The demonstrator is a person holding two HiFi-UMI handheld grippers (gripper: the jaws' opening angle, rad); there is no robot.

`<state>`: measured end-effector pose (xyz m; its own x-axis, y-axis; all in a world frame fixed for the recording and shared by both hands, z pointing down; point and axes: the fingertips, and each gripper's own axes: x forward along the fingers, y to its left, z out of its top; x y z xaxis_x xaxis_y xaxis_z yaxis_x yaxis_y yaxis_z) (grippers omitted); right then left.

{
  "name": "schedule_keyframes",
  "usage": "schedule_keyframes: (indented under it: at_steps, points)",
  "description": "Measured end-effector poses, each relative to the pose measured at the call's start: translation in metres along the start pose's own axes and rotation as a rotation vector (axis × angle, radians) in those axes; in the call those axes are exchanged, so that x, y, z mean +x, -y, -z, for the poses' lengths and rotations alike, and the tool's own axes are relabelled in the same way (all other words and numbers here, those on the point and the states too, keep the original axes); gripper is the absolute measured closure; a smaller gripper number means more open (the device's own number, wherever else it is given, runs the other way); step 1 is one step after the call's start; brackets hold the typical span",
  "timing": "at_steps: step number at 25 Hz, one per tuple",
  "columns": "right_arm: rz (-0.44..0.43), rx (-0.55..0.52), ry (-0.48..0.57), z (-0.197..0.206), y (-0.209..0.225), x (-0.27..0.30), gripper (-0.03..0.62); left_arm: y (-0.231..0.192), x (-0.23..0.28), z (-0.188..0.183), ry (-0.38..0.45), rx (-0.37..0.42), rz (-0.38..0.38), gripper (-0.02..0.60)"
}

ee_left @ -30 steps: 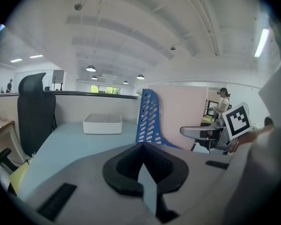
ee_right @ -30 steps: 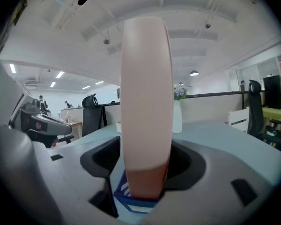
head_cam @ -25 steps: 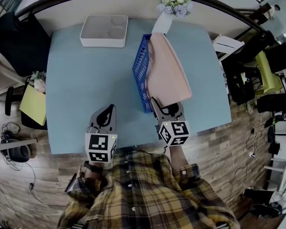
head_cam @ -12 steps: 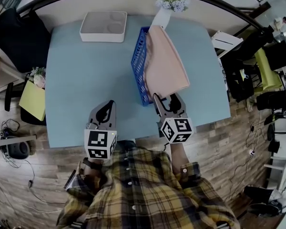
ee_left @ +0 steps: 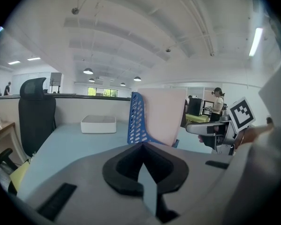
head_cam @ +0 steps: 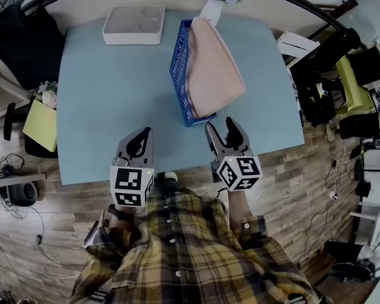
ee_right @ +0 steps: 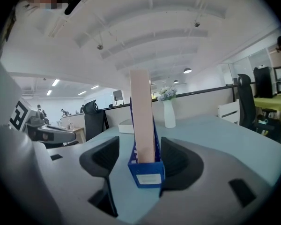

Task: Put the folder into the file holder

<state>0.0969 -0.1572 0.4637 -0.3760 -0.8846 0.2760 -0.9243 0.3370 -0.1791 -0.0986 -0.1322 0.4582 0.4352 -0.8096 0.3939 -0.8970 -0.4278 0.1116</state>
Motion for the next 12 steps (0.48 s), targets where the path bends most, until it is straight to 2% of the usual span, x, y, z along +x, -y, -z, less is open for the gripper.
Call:
schedule_keyframes:
  at_steps: [7,12]
  points:
    - [-0.052,-0.011,-0.005,0.004,-0.010,-0.024,0.318,0.013,-0.010,-0.001,0.018,0.008,0.005,0.591]
    - [-0.085,-0.055,0.013,-0.002,-0.028,-0.037,0.364,0.013,-0.022,0.000,0.035,0.006,0.000,0.591]
